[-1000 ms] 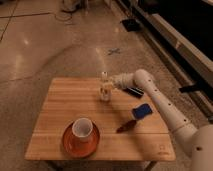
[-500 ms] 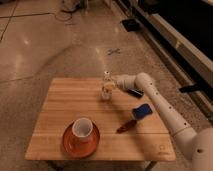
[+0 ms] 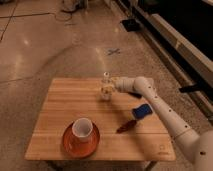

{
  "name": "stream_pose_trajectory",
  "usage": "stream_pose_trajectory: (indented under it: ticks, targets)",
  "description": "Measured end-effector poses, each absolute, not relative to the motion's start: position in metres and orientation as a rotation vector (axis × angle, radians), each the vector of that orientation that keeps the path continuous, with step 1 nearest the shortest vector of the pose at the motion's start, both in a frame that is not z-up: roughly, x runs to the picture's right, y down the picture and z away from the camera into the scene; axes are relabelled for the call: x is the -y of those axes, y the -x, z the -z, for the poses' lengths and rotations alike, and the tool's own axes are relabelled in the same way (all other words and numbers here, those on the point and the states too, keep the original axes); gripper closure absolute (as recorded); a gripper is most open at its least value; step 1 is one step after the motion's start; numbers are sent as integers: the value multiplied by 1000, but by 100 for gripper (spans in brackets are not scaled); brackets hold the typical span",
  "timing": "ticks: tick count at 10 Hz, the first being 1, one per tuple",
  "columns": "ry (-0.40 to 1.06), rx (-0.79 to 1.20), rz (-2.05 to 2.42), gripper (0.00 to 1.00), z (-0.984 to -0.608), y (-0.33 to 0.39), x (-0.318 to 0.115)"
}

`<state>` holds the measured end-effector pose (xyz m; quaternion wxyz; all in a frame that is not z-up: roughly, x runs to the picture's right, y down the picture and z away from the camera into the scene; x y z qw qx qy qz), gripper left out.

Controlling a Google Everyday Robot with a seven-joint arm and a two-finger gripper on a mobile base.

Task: Stand the bottle upright

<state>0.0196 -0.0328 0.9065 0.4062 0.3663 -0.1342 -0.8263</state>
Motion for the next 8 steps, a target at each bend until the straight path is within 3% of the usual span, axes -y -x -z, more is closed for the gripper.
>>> stream_pose_trajectory:
  ticks: [8]
  targets:
    - [-896,377,2119,33,-891,-38,21]
